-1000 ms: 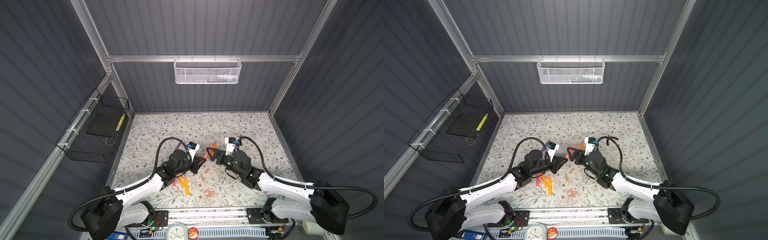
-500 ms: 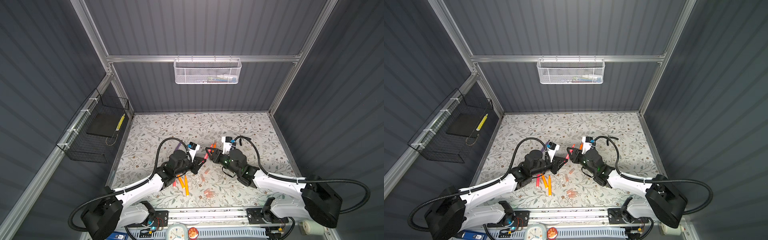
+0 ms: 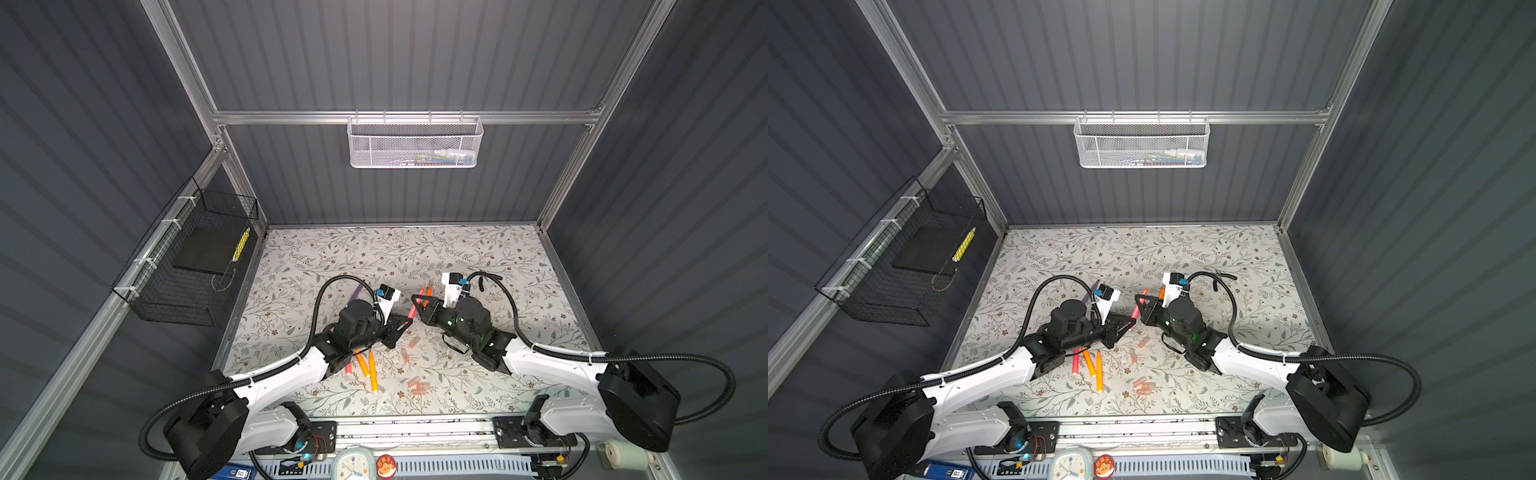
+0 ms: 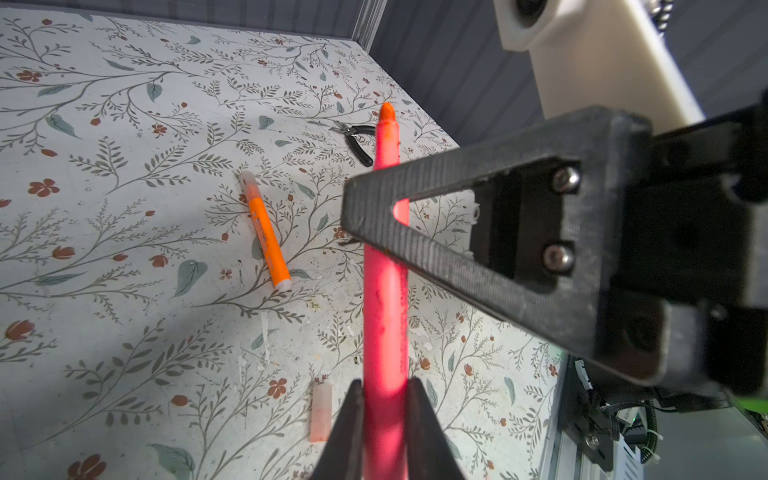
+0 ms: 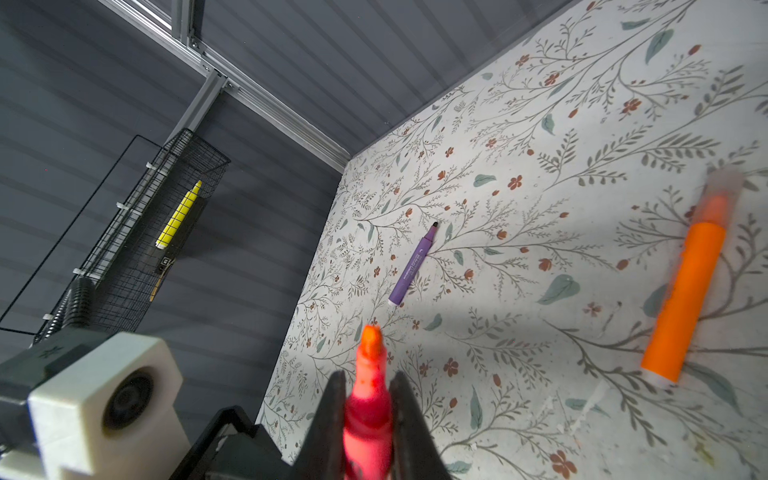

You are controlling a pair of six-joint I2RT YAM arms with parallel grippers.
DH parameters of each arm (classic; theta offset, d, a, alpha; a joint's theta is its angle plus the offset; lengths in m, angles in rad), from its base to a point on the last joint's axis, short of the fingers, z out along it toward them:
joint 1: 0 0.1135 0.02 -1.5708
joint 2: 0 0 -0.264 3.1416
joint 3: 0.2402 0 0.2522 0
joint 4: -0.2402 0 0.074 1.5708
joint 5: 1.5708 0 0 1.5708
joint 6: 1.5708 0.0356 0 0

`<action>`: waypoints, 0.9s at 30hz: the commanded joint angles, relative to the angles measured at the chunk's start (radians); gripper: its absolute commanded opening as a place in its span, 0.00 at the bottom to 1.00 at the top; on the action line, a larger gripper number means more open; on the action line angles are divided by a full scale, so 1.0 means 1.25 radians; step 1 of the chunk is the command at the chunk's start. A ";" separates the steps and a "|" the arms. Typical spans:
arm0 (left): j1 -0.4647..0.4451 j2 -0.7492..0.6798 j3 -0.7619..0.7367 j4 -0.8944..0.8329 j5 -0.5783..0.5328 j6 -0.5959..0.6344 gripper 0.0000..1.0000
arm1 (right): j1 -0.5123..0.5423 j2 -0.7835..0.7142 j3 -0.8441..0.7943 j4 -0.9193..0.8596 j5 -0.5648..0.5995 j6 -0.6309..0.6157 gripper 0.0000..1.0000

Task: Insert the pens into the pen caps
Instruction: 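Hold the pink marker upright while the right gripper closes near its tip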

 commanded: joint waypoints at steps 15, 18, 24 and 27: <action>-0.007 0.051 0.059 -0.023 -0.029 0.009 0.27 | 0.055 0.010 0.022 0.032 0.031 -0.018 0.01; -0.007 0.037 0.054 -0.029 -0.026 0.009 0.30 | 0.056 0.001 0.019 0.021 0.052 -0.027 0.01; -0.007 0.029 0.047 -0.026 -0.022 0.009 0.26 | 0.056 -0.006 0.017 0.017 0.059 -0.030 0.00; -0.007 0.033 0.048 -0.024 -0.022 0.006 0.17 | 0.057 -0.004 0.016 0.022 0.057 -0.028 0.00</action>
